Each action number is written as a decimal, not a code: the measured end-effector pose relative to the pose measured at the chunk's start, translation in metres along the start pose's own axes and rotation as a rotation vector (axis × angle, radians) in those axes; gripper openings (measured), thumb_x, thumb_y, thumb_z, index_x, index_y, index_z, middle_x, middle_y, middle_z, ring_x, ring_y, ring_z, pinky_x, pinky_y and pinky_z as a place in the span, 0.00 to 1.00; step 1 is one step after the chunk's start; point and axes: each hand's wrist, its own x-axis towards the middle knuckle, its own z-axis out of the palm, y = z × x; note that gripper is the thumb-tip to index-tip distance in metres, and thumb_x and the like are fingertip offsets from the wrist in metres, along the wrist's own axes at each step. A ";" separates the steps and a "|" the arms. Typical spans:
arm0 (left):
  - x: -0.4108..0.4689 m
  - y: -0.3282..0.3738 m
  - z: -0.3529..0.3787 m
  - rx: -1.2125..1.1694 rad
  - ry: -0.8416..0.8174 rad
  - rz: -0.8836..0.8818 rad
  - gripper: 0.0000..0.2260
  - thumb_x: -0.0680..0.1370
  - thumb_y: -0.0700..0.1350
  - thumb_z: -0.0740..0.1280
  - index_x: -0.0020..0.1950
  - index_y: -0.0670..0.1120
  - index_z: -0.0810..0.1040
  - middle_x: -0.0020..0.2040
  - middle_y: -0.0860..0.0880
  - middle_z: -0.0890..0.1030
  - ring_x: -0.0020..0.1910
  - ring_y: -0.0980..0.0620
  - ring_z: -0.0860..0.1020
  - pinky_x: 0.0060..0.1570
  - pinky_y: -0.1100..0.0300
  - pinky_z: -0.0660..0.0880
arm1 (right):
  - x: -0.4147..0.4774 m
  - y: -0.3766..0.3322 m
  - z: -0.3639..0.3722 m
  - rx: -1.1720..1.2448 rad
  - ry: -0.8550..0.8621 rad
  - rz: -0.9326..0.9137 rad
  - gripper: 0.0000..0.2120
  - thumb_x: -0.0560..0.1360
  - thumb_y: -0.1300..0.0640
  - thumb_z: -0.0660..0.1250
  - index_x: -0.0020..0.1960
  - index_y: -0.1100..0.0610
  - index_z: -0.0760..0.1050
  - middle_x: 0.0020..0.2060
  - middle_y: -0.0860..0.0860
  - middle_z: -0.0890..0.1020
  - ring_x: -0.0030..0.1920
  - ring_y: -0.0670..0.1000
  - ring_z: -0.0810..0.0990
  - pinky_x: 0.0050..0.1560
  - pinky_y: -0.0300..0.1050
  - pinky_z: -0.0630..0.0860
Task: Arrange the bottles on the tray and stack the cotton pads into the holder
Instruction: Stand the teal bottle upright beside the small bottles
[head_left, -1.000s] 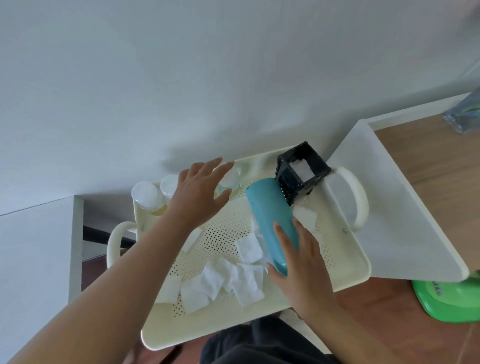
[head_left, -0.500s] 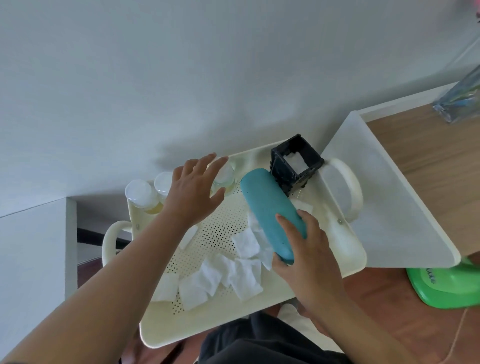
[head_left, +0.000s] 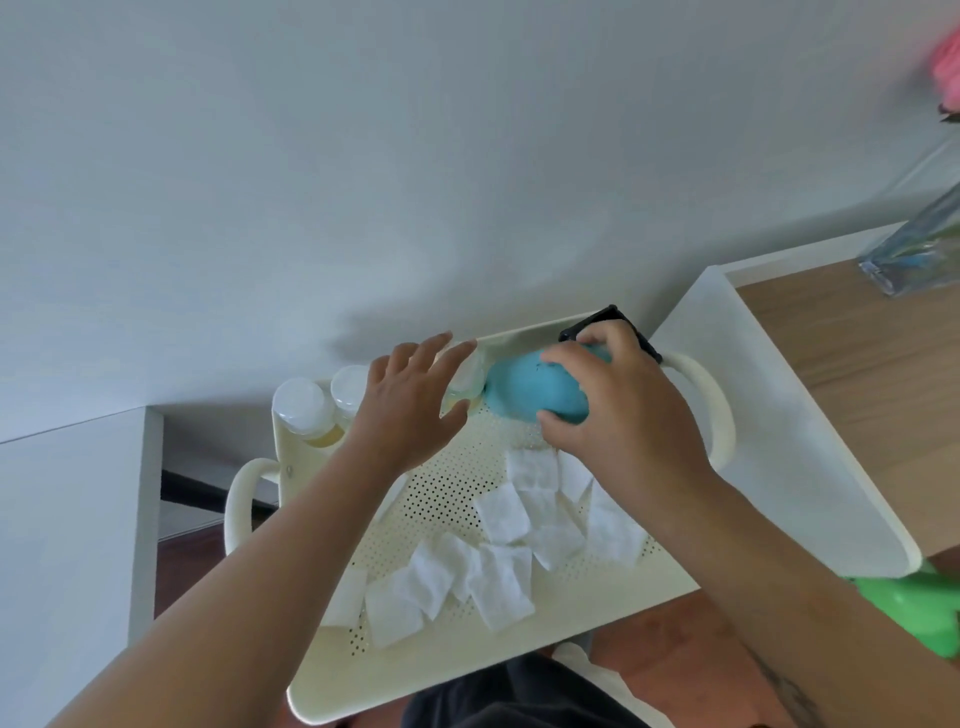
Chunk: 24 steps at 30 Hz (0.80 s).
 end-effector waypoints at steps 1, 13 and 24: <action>0.000 0.000 0.000 0.000 -0.002 -0.001 0.30 0.75 0.55 0.66 0.76 0.57 0.61 0.76 0.51 0.67 0.70 0.44 0.66 0.66 0.47 0.64 | 0.007 -0.002 0.000 -0.003 0.009 -0.007 0.19 0.68 0.52 0.71 0.58 0.48 0.75 0.59 0.49 0.70 0.52 0.53 0.74 0.38 0.47 0.77; -0.001 0.000 -0.003 -0.010 -0.012 -0.008 0.30 0.75 0.55 0.66 0.77 0.56 0.61 0.75 0.52 0.67 0.70 0.45 0.66 0.66 0.47 0.63 | 0.065 -0.013 0.008 -0.006 -0.036 -0.131 0.22 0.72 0.52 0.70 0.64 0.46 0.69 0.62 0.54 0.69 0.51 0.57 0.76 0.43 0.44 0.71; -0.005 0.006 -0.011 0.001 0.039 -0.015 0.28 0.76 0.53 0.67 0.76 0.53 0.66 0.77 0.49 0.66 0.73 0.42 0.66 0.70 0.47 0.63 | 0.048 -0.006 0.011 0.088 0.019 -0.171 0.21 0.73 0.56 0.71 0.64 0.48 0.73 0.73 0.55 0.61 0.71 0.57 0.63 0.63 0.49 0.68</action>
